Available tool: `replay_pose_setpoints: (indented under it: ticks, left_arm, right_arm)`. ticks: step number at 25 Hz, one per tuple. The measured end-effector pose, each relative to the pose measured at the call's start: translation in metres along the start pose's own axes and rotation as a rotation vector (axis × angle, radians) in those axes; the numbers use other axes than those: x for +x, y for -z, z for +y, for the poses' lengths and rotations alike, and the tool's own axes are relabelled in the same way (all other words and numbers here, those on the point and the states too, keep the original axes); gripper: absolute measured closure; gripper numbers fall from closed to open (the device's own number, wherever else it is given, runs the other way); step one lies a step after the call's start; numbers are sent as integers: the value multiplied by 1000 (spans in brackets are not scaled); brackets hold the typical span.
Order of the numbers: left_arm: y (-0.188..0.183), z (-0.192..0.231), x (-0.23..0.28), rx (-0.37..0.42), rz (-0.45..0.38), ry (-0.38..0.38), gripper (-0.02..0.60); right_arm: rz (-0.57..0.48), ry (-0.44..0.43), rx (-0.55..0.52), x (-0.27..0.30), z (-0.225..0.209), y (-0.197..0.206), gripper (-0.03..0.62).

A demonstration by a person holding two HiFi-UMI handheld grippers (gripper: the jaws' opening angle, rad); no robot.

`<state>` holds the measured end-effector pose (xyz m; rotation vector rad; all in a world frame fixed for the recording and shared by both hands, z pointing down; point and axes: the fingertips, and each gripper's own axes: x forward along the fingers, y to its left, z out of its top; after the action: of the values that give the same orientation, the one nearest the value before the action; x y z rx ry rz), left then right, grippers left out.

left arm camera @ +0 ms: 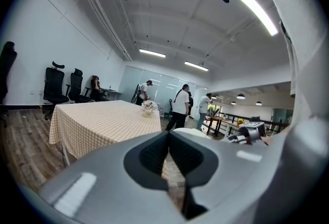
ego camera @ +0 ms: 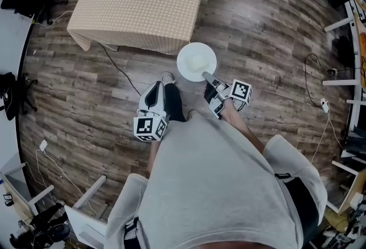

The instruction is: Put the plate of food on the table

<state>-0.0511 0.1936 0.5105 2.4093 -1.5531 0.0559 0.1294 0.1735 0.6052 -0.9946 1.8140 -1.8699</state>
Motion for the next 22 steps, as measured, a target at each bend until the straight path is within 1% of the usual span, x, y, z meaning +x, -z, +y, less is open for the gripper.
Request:
replay_pose_setpoints:
  ticks: [3,8,10,13,15,22]
  left_arm:
    - [-3,20,28,-11,8,16,572]
    - [-19,55,73,-21,14,32,572]
    - [-27,70,88,-25,16,36,572]
    - [-41,98,110,-29,18,32,572]
    - [-51,118,124,-30,17,33,572]
    - [-87,170,183,-17,-3,68,572]
  right_arm:
    - [-4,8,3,25,2,-15,583]
    - [-1,21,6,71,10,-37,585]
    - [-4,12,23,93,17,-46,583]
    - [3,42,7,125,26,-60,583]
    - [5,47,2,149,35,-68,583]
    - [-20,31,-6,220,66,-104,583]
